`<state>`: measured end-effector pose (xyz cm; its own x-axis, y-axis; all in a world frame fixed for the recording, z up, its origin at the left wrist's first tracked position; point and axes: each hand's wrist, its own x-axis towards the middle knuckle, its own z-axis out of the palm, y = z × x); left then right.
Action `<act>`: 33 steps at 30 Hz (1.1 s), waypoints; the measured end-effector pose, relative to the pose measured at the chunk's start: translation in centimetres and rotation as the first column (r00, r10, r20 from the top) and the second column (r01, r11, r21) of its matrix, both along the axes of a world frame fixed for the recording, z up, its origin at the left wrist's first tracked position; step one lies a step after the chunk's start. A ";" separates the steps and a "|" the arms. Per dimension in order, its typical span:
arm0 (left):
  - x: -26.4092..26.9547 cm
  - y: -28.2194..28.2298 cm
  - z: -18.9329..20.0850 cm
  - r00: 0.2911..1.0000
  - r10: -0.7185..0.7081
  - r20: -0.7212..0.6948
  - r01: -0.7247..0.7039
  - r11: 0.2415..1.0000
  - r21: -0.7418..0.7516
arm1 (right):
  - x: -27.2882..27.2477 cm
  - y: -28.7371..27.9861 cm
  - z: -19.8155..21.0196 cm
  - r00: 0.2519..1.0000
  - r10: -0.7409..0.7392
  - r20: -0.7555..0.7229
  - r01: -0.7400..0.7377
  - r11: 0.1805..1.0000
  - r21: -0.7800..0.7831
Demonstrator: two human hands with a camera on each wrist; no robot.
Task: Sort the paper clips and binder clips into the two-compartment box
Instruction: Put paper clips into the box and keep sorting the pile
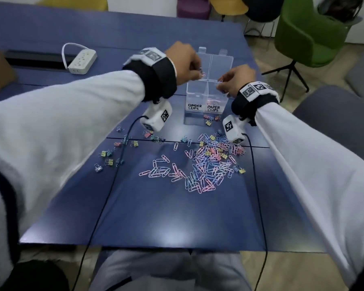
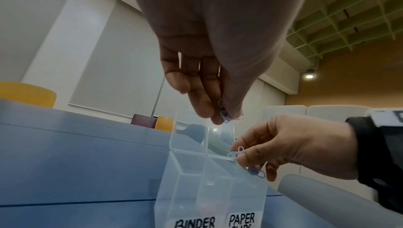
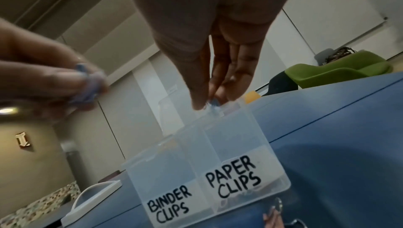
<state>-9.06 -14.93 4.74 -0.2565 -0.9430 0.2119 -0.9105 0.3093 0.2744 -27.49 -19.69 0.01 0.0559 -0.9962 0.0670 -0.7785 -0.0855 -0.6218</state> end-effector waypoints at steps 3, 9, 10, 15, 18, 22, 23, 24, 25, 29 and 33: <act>-2.2 -2.1 -0.8 1.000 0.015 -0.009 -0.015 0.999 0.043 | -0.4 -0.3 -0.1 1.000 0.016 0.007 -0.016 1.000 0.023; -5.4 -4.6 -2.6 0.997 0.077 0.002 -0.077 0.991 0.111 | -2.3 -0.3 0.4 0.999 -0.029 0.020 0.029 0.999 -0.022; -5.8 -4.8 -2.8 0.997 0.082 0.008 -0.082 0.989 0.125 | -2.5 -0.2 0.4 1.000 -0.026 0.008 0.026 0.999 -0.022; -6.9 -5.2 -3.3 0.997 0.070 0.025 -0.074 0.982 0.173 | -3.1 0.6 -0.5 0.999 0.037 0.026 -0.037 0.999 0.004; -6.2 -5.3 -3.2 0.997 0.063 0.044 -0.070 0.978 0.197 | -3.2 1.1 -0.7 0.998 0.058 0.025 -0.058 0.998 -0.021; -2.9 -5.1 -2.0 0.993 0.116 0.020 -0.117 0.983 0.138 | -3.7 1.5 -0.7 0.994 0.108 -0.032 -0.110 0.993 -0.046; -1.9 -4.9 -1.9 0.991 0.133 0.033 -0.136 0.980 0.144 | -3.8 1.4 -0.9 0.994 0.105 -0.042 -0.108 0.993 -0.054; -1.1 -4.8 -2.0 0.988 0.144 0.052 -0.151 0.975 0.163 | -3.7 1.2 -1.1 0.996 0.080 -0.027 -0.081 0.995 -0.055; -0.4 -4.7 -2.1 0.986 0.145 0.078 -0.157 0.970 0.187 | -3.7 0.9 -1.3 0.999 0.042 0.010 -0.042 0.998 -0.053; 0.3 -4.3 -3.2 0.983 0.072 0.166 -0.100 0.981 0.164 | -3.0 0.0 -1.5 0.995 -0.070 0.072 0.065 0.996 0.068; -0.2 -4.1 -4.0 0.976 0.015 0.218 -0.048 0.988 0.145 | -2.4 -0.3 -2.4 0.998 -0.042 0.036 0.030 0.961 0.276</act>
<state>-9.22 -19.08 0.71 -0.2503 -0.9681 0.0120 -0.9618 0.2500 0.1115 -29.88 -20.04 -2.42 0.0226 -0.9778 -0.2084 -0.7514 0.1209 -0.6487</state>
